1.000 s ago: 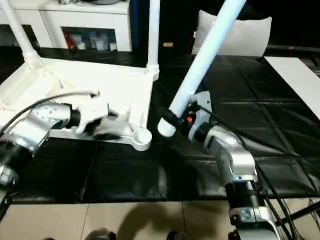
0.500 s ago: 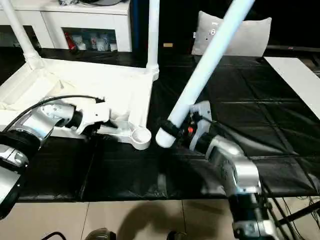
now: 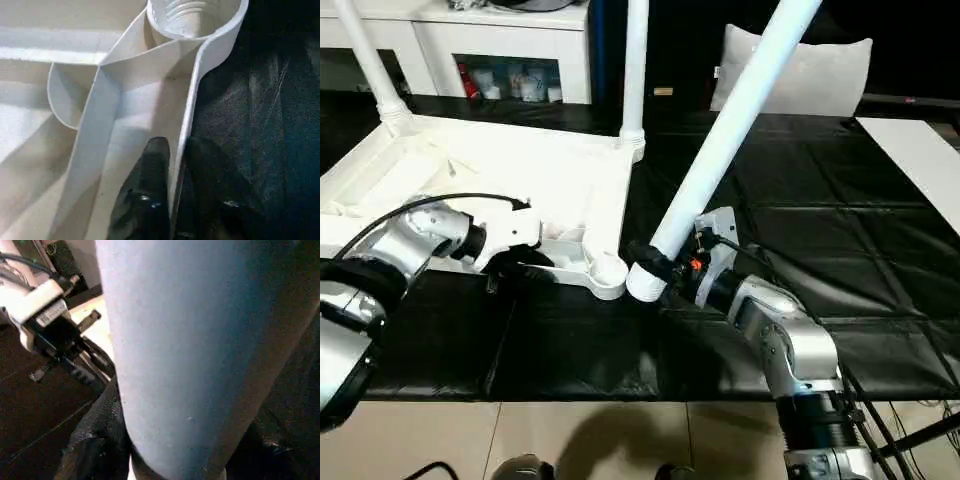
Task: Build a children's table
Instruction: Insert table leg to table base
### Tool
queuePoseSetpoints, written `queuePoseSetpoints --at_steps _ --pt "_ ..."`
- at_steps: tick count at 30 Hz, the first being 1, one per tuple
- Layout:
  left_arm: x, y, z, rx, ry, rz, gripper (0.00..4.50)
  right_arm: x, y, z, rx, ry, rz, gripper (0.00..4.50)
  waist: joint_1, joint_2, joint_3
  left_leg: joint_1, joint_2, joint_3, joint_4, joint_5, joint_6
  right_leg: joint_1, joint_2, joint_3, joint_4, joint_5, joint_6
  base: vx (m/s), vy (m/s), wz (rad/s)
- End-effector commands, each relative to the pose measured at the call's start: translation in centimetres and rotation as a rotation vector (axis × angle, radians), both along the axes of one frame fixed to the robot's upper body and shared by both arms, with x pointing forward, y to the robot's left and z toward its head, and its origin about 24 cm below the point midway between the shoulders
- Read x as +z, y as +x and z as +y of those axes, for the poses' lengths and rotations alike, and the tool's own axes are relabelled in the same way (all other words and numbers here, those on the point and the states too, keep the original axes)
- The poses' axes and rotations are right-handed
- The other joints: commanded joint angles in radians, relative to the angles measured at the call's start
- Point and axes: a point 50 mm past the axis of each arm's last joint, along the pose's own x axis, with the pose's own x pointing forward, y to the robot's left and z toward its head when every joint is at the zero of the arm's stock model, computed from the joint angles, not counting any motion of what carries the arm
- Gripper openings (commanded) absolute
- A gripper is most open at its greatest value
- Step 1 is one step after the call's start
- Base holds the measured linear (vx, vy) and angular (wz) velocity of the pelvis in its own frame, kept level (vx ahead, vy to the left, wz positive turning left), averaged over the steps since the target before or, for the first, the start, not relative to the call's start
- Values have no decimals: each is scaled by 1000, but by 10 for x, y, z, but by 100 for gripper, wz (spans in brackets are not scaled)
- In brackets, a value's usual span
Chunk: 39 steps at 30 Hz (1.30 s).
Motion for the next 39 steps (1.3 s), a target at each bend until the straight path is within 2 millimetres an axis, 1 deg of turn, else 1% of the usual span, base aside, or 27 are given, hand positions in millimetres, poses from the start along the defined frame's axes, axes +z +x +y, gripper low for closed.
queuePoseSetpoints --at_steps 1,3,6,8,9,12,14,15,17,19,20,22,23,24,25,27,28,29,30,31,32,34,35,36,37,38,39 --pt "3 1 -1 -22 30 17 52 6 -1 -1 2 -6 -19 190 2 16 -91 16 14 2 -77 -325 -12 59 -64 39 -81 -477 -110 0 0 0" --pt "0 -2 1 -35 73 72 47 6 -2 -1 13 -12 -18 190 3 14 -93 17 14 3 -77 -314 -11 60 -63 41 -79 -464 -116 0 0 0" --pt "-3 -4 3 -49 110 126 21 6 -4 0 23 -19 -12 190 2 15 -93 12 16 2 -78 -300 -11 64 -64 44 -73 -432 -131 0 0 0" --pt "-2 -5 1 -56 90 160 6 6 -5 -1 30 -25 -11 190 2 14 -94 12 16 3 -78 -292 -10 65 -64 45 -71 -418 -137 0 0 0" --pt "-2 -6 -4 -70 58 183 2 7 -5 -1 33 -32 -12 190 2 13 -95 11 15 5 -77 -276 -7 67 -64 47 -68 -398 -151 0 0 0" --pt "-4 -7 -11 -78 16 191 2 7 -5 -2 29 -43 -12 190 3 14 -94 12 15 7 -76 -275 -4 66 -64 47 -67 -390 -168 0 0 0" --pt "-7 -5 -17 -19 -30 164 2 8 -5 -3 14 -60 -11 190 5 15 -93 14 16 7 -75 -281 -4 66 -64 46 -67 -398 -170 0 0 0" --pt "-10 -3 -23 36 -69 141 2 10 -5 -3 9 -72 -16 190 5 12 -92 14 15 8 -74 -285 -4 67 -63 45 -66 -411 -169 0 0 0" --pt "-13 -2 -26 91 -105 140 2 11 -5 -4 -3 -76 -2 190 7 16 -89 20 12 9 -72 -303 0 62 -63 41 -77 -479 -145 0 0 0" --pt "-17 -4 -28 126 -127 140 0 12 -4 -4 -11 -79 10 190 4 14 -85 25 9 7 -72 -335 -2 62 -60 33 -91 -554 -110 0 0 0" --pt "-20 -4 -30 156 -141 130 0 14 -3 -4 -22 -81 10 190 1 18 -82 30 7 4 -71 -358 -6 59 -60 26 -99 -601 -87 0 0 0" --pt "-23 -6 -32 190 -156 104 0 15 0 -5 -44 -86 4 190 -11 15 -82 30 -1 3 -64 -372 -5 59 -57 6 -119 -668 -31 0 0 0" --pt "-23 -7 -32 195 -160 96 0 16 0 -5 -50 -89 1 190 -12 23 -84 32 -1 1 -63 -378 -4 60 -57 2 -122 -670 -23 0 0 0" --pt "-24 -15 -37 153 -192 56 0 17 3 -3 -66 -97 -7 190 -27 32 -84 30 8 -7 -69 -414 2 68 -57 -14 -128 -655 -10 0 0 0" --pt "-24 -15 -37 153 -192 56 0 17 3 -3 -66 -97 -7 190 -27 32 -84 30 8 -7 -69 -414 2 68 -57 -14 -128 -655 -10 0 0 0" --pt "-23 -25 -39 93 -201 22 0 18 5 -2 -65 -110 -15 190 -54 43 -86 37 25 -16 -79 -495 8 74 -57 -33 -130 -609 -8 0 0 0" --pt "-24 -28 -39 81 -194 22 0 18 5 -2 -62 -110 -15 190 -58 47 -85 40 26 -15 -78 -510 6 71 -57 -33 -130 -601 -11 0 0 0" --pt "-24 -31 -40 72 -189 29 0 19 6 -2 -58 -111 -17 190 -63 44 -84 44 24 -13 -77 -514 3 68 -61 -30 -128 -596 -19 0 0 0" --pt "-24 -33 -40 69 -187 34 0 19 6 -2 -56 -112 -19 190 -64 45 -83 43 19 -11 -75 -503 3 68 -64 -30 -131 -603 -21 0 0 0" --pt "-23 -35 -41 80 -184 46 0 20 6 -2 -39 -120 -23 190 -66 22 -85 42 14 -4 -70 -476 7 65 -65 -31 -135 -617 -15 0 0 0" --pt "-21 -38 -44 96 -185 55 0 21 6 -1 -18 -130 -29 190 -62 28 -86 44 13 -5 -68 -462 6 66 -69 -33 -129 -615 -19 0 0 0" --pt "-19 -41 -47 103 -203 52 0 23 6 0 6 -134 -33 190 -61 32 -85 36 16 -5 -72 -437 9 68 -70 -29 -125 -602 -21 0 0 0" --pt "-18 -43 -49 96 -212 39 0 23 7 0 16 -138 -38 190 -59 33 -86 36 17 -4 -73 -427 11 65 -69 -25 -124 -583 -27 0 0 0" --pt "-17 -45 -50 79 -222 21 0 24 7 1 29 -144 -43 190 -58 31 -90 32 19 -6 -76 -414 12 69 -70 -20 -113 -553 -40 0 0 0" --pt "-17 -47 -50 56 -221 1 0 24 7 3 43 -150 -48 190 -57 30 -90 29 19 -3 -77 -397 17 67 -68 -14 -112 -534 -48 0 0 0" --pt "-17 -47 -50 56 -221 1 0 24 7 3 43 -150 -48 190 -57 30 -90 29 19 -3 -77 -397 17 67 -68 -14 -112 -534 -48 0 0 0" --pt "-16 -52 -49 1 -225 -27 0 24 8 5 58 -154 -54 190 -54 30 -93 24 19 -4 -77 -372 19 68 -70 -7 -101 -501 -66 0 0 0"
